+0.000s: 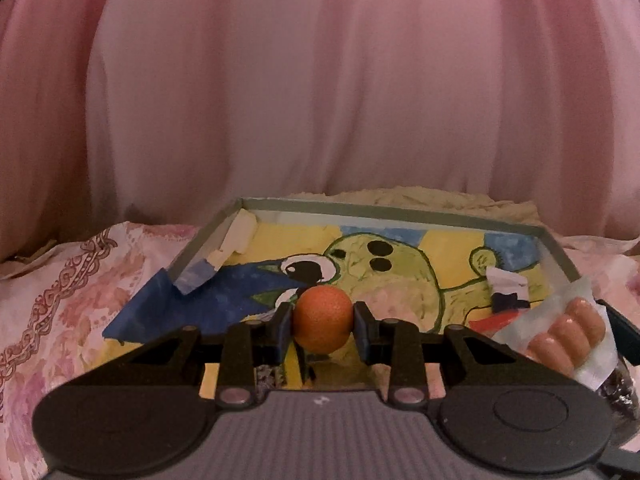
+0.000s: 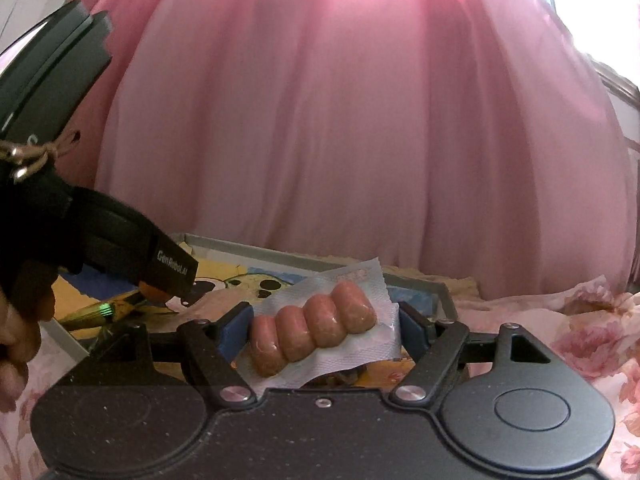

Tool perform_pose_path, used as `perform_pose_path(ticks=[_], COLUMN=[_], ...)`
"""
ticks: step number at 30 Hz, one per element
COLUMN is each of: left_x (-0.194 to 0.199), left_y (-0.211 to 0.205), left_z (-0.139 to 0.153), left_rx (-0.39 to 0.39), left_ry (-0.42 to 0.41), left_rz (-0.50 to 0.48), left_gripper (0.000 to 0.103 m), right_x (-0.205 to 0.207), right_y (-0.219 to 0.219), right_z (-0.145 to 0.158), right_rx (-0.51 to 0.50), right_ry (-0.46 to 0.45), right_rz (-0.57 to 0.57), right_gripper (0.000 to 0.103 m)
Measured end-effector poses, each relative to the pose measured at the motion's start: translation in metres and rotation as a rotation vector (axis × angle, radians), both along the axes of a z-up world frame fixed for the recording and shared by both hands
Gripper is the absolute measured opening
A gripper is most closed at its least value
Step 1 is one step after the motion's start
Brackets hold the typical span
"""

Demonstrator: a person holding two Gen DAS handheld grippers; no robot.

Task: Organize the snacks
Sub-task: 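Lift the orange and sausage pack and carry both over the grey tray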

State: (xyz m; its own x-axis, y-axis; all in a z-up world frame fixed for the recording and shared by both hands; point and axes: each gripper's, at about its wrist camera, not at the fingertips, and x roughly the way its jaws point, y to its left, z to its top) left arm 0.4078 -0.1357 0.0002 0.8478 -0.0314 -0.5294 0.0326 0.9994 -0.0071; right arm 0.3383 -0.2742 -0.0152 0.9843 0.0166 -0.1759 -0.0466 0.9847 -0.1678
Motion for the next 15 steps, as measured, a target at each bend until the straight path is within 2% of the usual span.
perform_pose_path(ticks=[15], left_x=[0.0014], left_y=[0.0036], left_z=[-0.0043], left_rx=[-0.014], left_ry=[0.008], left_rz=[0.012], left_gripper=[0.036], right_x=[0.0024], right_y=[-0.0051], right_z=[-0.0057], right_rx=[0.05], right_ry=[0.036], right_rz=[-0.002], right_gripper=[0.083])
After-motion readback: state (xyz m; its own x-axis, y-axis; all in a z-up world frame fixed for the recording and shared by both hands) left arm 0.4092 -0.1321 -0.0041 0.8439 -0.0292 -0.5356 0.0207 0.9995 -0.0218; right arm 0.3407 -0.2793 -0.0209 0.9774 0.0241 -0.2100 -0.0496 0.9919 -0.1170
